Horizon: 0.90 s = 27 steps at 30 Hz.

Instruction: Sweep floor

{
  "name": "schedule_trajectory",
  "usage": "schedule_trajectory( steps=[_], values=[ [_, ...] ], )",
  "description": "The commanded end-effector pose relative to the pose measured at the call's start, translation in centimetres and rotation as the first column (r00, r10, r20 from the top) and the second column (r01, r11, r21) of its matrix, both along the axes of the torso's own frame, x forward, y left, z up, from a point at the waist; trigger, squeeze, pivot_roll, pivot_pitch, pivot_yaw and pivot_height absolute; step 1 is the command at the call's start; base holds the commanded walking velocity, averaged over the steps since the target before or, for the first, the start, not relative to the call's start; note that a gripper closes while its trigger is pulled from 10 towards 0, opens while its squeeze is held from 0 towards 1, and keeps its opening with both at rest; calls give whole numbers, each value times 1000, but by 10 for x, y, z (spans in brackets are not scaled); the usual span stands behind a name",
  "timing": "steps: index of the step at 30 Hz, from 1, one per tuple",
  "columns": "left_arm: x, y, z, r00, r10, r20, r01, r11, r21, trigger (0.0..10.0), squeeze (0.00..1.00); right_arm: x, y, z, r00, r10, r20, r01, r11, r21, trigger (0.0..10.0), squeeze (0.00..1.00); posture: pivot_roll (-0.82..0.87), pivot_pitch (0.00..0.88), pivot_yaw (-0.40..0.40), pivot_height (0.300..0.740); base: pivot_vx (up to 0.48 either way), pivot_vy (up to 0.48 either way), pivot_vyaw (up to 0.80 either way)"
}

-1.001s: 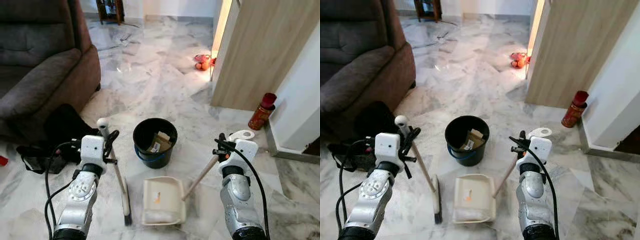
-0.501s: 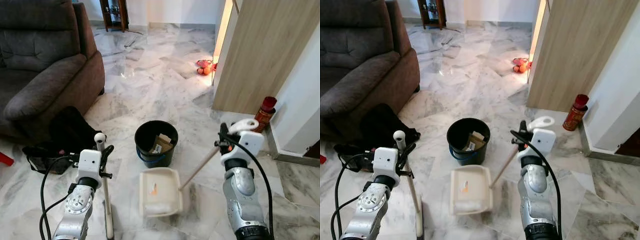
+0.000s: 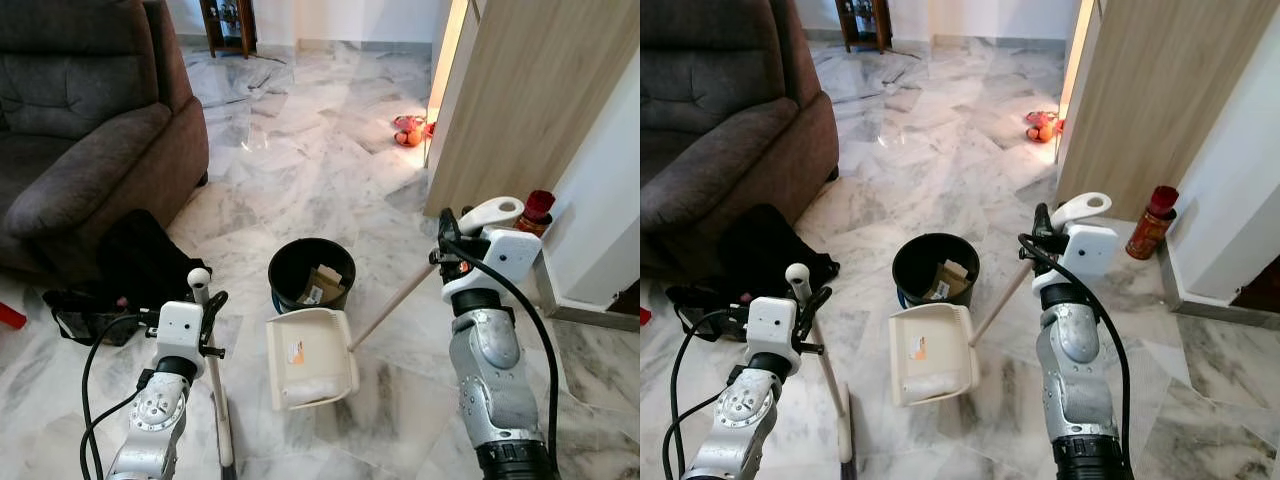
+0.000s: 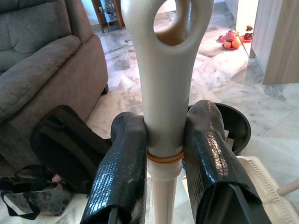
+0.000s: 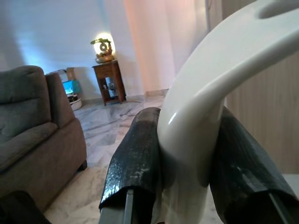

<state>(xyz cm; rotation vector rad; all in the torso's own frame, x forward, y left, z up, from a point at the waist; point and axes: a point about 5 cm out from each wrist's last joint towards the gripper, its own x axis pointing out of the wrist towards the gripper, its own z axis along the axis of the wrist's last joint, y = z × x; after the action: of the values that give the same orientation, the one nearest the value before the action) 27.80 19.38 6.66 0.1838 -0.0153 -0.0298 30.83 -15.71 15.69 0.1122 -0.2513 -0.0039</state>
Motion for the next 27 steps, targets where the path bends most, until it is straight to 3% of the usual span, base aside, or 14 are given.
schedule_trajectory(
  steps=[1, 11, 18, 27],
  values=[
    [1, 1, 1, 1000, -2, 16, 2, 1000, 17, 10000, 0, -4, 1, 22, 997, 18, 81, -17, 1000, -8, 10000, 0, 57, 55, 30, 740, 0, 0, 0],
    [1, 1, 2, 1000, -5, 17, 4, 1000, 17, 10000, 0, -8, 7, 48, 989, 43, 143, -41, 999, -18, 10000, 0, 54, 64, 34, 740, 0, 0, 0],
    [0, 2, 3, 1000, 0, 23, 0, 1000, 19, 10000, 0, -8, 5, 69, 985, 23, 173, -32, 998, 55, 10000, 0, 63, 65, 34, 740, 0, 0, 0],
    [0, 1, 4, 1000, 1, 26, -2, 1000, 15, 10000, 0, -9, 6, 99, 969, 26, 244, -42, 997, 59, 10000, 0, 65, 70, 36, 740, 0, 0, 0]
  ],
)
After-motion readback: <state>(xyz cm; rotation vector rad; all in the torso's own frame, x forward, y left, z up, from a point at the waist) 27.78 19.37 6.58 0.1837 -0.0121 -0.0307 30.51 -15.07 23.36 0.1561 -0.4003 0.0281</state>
